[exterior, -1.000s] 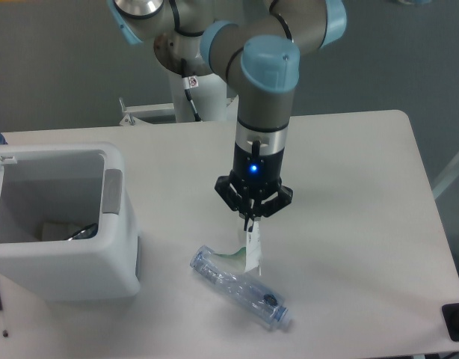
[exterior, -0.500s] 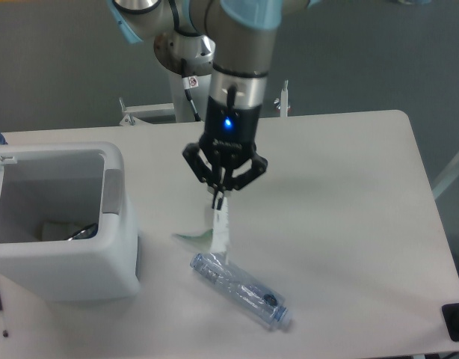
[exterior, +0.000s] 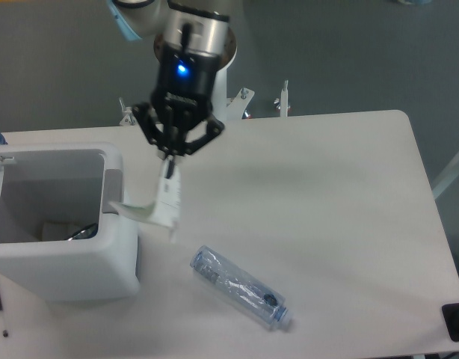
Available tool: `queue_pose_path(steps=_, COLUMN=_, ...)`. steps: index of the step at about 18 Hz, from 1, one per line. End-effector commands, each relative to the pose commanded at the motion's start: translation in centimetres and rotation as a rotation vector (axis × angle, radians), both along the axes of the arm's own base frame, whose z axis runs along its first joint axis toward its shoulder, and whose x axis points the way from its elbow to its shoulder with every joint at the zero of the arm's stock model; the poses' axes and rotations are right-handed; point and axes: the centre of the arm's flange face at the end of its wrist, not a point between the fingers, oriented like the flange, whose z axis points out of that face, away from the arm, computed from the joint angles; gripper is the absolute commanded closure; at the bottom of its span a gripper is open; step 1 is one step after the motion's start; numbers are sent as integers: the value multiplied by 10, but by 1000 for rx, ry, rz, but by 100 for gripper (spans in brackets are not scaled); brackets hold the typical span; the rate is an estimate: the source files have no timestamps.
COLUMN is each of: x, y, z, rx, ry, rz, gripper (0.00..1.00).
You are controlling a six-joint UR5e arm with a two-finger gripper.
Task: Place the trash in the trash can
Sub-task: 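Lift the paper item and carry it over the trash bin, then open the gripper to drop the paper into the bin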
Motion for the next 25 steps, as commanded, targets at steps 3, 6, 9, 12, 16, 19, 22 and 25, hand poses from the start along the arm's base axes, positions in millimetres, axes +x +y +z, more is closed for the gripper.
queue_pose_path(steps=3, x=21, y=4, z=5, rx=9, ry=3, rz=-35, gripper=100)
queue_pose_path(steps=6, x=49, y=13, z=1, rx=1, ry=-5, rz=-85, gripper=100)
queue_pose_path(steps=9, x=70, y=19, z=-7, rx=-11, ry=-26, rz=-117, gripper=100)
queue_pose_path(steps=12, x=71, y=23, z=-10, rx=-17, ry=-35, rz=-119, gripper=98)
queue_pose_path(steps=16, x=71, y=24, z=-13, rx=-19, ry=-40, rz=-121, gripper=71)
queue_pose_path(steps=19, x=70, y=25, z=-13, rx=-19, ry=-36, rz=-122, gripper=56)
queue_pose_path(steps=22, x=68, y=27, z=-16, rx=-25, ry=-41, rz=-119, gripper=48)
queue_pose_path(steps=25, x=55, y=32, z=-25, rx=-35, ry=-54, rz=-102, gripper=46)
